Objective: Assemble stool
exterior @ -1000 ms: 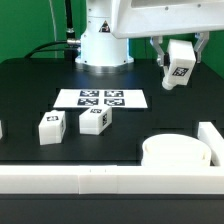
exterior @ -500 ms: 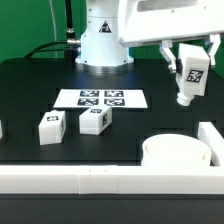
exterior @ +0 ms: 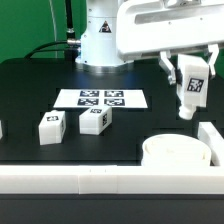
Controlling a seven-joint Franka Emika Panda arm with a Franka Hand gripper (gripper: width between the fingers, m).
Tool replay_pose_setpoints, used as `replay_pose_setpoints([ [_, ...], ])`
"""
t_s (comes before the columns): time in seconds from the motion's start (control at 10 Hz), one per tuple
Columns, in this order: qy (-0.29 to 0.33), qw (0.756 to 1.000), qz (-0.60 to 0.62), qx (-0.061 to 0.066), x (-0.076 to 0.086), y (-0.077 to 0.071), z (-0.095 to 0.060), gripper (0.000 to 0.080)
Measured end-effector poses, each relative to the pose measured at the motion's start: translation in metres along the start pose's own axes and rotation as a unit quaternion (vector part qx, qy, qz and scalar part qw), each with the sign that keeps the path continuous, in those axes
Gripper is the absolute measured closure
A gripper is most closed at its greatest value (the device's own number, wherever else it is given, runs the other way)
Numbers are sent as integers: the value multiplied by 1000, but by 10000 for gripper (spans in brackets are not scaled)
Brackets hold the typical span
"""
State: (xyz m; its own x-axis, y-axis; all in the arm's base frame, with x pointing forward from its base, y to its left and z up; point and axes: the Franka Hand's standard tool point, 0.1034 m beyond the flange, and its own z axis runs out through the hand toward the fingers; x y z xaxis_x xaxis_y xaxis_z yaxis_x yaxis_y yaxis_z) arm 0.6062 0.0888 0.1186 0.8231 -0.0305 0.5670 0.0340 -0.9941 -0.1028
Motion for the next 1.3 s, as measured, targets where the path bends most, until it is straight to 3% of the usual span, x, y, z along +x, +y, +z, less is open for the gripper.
replay_pose_setpoints([
  [0.3,2,1000,3,0,1,1,23,476],
  [0.7,2,1000,-8,0,1,1,22,476],
  [1.0,-3,1000,-12,5,-6,-9,26,476],
  [1.3,-5,1000,-17,5,-9,-10,28,476],
])
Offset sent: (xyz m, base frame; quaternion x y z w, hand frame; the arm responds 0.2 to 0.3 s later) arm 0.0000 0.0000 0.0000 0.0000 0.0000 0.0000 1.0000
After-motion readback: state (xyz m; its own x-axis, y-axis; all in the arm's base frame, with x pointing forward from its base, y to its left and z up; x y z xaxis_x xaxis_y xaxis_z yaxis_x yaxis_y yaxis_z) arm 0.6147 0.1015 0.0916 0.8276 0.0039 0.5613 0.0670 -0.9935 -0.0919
